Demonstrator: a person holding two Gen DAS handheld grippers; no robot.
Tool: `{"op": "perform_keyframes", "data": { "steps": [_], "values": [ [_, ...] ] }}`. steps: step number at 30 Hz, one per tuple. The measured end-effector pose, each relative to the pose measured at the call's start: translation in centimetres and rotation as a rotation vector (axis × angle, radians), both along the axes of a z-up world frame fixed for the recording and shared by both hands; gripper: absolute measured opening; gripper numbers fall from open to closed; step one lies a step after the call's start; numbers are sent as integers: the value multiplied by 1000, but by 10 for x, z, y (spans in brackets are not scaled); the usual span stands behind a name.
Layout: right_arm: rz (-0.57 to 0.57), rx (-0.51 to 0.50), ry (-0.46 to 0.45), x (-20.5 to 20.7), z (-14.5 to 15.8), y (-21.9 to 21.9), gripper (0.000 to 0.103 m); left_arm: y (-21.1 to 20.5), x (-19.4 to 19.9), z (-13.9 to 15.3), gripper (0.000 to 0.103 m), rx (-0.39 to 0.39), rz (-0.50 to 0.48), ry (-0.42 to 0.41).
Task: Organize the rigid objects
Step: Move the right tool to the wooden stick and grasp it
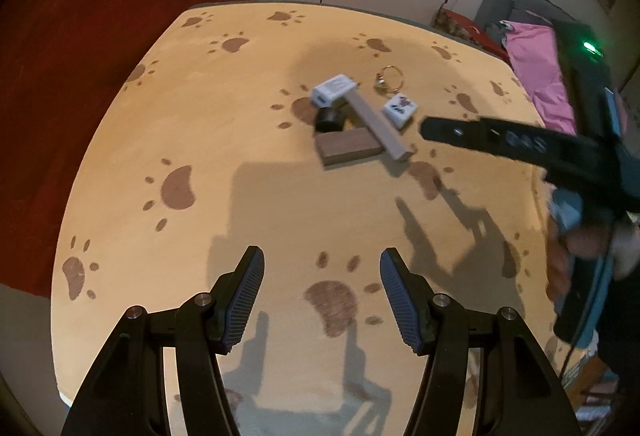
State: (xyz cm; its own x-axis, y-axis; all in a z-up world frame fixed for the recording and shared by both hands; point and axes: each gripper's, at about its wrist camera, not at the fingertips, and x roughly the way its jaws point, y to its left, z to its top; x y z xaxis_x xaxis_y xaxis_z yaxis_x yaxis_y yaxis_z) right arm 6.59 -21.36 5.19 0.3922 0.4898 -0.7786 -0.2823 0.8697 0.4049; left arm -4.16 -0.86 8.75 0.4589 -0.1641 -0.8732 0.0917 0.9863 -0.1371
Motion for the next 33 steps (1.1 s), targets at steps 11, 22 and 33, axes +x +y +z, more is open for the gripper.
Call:
{"op": "perform_keyframes", "data": {
  "steps": [11,22,33],
  "values": [
    [25,-61,32,38,-23,38,45,36,9,-3,61,-10,25,14],
    [23,-169,3,45,-22,53,27,51,23,-5,61,-45,15,5],
    [-19,-267,10,48,-31,68,41,69,21,5,61,-92,-12,-40]
  ]
}}
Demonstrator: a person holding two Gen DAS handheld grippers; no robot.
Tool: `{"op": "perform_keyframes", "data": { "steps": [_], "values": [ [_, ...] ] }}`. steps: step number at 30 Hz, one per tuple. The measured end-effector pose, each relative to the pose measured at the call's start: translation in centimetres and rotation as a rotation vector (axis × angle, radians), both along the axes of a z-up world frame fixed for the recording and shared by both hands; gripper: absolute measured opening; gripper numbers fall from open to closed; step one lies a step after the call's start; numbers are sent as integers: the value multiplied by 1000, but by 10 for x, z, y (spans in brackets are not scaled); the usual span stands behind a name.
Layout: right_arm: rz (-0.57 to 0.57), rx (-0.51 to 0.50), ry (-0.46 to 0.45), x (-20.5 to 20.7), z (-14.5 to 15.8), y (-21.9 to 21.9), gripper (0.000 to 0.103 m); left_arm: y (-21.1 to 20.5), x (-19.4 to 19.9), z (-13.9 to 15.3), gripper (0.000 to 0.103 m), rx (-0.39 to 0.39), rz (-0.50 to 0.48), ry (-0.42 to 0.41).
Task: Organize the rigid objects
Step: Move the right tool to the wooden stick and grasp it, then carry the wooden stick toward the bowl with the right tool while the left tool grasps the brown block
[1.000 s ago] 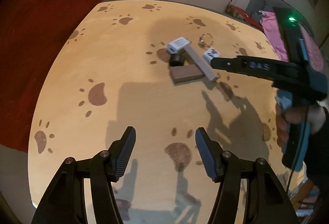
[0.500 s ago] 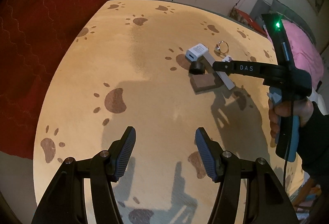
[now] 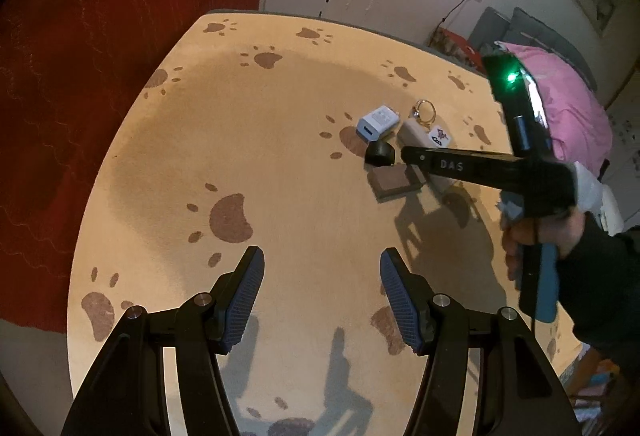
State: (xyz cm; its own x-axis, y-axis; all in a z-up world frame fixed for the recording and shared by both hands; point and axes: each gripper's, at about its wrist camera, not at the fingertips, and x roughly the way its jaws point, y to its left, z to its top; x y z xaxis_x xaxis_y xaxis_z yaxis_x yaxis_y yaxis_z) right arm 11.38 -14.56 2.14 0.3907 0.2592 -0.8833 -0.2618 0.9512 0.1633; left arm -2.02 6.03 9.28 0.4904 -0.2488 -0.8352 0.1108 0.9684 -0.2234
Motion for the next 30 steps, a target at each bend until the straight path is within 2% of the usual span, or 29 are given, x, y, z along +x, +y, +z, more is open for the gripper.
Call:
{"op": "perform_keyframes", "data": {
  "steps": [3,6,7,10,11,16,30],
  "values": [
    [-39,-5,13,2,-3,2,41,9,-4,1,61,-15,-1,-7],
    [-45,-59,8,3,-3,10,40,21,-7,1,61,-32,9,-11],
    [-45,-73,6,4,-3,12,37,25,-7,1,61,-37,12,-11],
    [-55,-119,4,4,-2,17,17,36,-8,-1,61,-49,19,-13],
    [-58,-128,3,4,-2,18,16,39,-9,-1,61,-54,20,-12],
    [-86,-183,-9,-5,2,21,15,51,-8,-4,61,-72,12,-10],
    [-172,-160,13,-48,15,4,15,60,8,-8,61,-100,-47,-6]
  ]
}}
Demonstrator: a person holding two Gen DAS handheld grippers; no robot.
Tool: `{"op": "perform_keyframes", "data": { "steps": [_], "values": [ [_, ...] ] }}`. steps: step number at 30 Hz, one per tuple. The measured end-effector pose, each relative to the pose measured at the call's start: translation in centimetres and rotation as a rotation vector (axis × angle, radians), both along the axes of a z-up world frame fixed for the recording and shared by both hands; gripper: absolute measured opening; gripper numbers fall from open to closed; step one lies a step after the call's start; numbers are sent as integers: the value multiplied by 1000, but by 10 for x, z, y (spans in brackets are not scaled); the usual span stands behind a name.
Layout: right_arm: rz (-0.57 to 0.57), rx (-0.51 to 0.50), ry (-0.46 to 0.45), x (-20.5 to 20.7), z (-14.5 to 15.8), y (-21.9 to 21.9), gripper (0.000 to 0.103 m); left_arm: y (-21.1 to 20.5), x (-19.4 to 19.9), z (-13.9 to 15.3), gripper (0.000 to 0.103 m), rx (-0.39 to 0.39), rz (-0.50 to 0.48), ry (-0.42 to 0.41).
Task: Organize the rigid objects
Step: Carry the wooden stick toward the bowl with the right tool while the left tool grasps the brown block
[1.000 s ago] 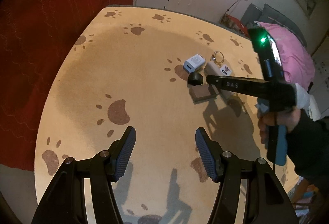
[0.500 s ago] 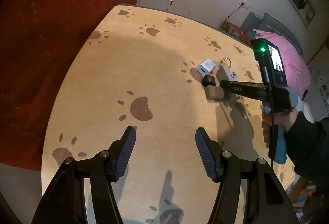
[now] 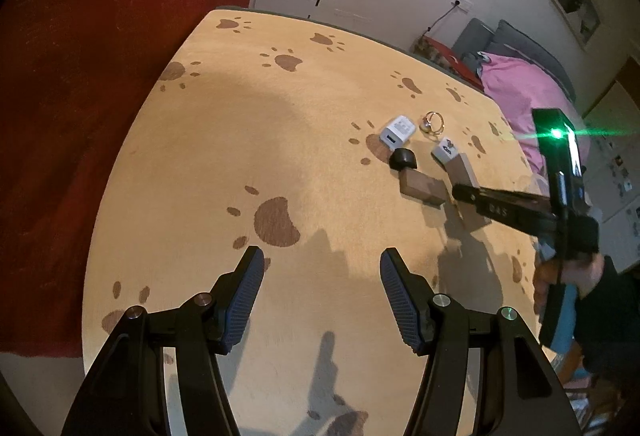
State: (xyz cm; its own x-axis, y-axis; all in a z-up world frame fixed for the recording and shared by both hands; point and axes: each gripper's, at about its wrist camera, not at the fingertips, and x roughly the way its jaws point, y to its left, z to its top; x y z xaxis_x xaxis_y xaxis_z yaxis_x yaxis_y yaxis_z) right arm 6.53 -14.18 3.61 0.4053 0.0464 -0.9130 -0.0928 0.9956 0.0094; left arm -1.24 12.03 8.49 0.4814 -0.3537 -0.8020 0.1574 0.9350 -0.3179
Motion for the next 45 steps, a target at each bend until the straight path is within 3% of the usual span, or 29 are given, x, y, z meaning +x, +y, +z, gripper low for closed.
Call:
{"op": "perform_keyframes", "data": {
  "steps": [21,33,45],
  "values": [
    [-127,122,-37,-43,19,-49,15,-38,38,-7,61,15,-84,10],
    [-111,266,-71,-59,30,-104,15,-112,66,-21,61,49,-66,66],
    [-85,318,-78,-78,34,-162,15,-177,84,-36,61,128,-32,74]
  ]
}}
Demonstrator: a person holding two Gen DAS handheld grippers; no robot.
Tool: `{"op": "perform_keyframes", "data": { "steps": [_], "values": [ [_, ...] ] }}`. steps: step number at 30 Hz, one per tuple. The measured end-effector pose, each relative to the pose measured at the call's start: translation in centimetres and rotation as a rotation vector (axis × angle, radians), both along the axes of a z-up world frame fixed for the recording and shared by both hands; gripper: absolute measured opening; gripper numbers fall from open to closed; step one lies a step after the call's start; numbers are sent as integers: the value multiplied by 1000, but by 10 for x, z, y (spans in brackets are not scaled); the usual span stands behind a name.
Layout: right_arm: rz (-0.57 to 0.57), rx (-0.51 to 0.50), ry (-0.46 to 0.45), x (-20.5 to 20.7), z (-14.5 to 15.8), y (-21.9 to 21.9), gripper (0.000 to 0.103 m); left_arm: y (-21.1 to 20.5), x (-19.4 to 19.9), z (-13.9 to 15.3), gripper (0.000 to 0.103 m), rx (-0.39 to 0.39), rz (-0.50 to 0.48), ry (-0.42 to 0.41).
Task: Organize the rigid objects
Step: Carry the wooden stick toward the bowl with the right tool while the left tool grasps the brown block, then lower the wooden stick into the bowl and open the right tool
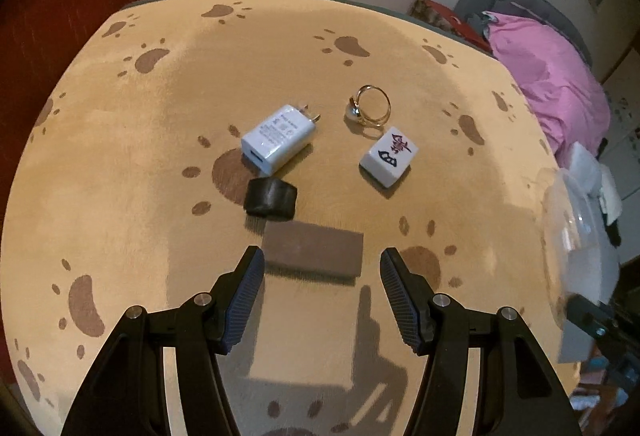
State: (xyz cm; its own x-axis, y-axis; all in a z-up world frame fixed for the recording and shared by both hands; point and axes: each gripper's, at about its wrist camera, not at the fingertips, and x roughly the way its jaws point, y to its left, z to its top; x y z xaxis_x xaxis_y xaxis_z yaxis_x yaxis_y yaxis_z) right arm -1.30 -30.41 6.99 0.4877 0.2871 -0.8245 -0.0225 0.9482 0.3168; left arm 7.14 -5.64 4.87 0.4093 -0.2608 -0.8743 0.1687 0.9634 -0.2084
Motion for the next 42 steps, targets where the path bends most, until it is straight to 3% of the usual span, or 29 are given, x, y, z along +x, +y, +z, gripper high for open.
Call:
{"op": "perform_keyframes", "data": {
  "steps": [18,27,42],
  "values": [
    [-45,34,-43,-13,13,-62,15,-12,16,-18,64,90,60,-2],
    [-89,36,-51,-13,16,-85,15,-20,11,-23,62,156,32,-36],
    [-244,14,-67,-15,16,-148,15,-42,-8,3,62,119,-17,-70]
  ]
}}
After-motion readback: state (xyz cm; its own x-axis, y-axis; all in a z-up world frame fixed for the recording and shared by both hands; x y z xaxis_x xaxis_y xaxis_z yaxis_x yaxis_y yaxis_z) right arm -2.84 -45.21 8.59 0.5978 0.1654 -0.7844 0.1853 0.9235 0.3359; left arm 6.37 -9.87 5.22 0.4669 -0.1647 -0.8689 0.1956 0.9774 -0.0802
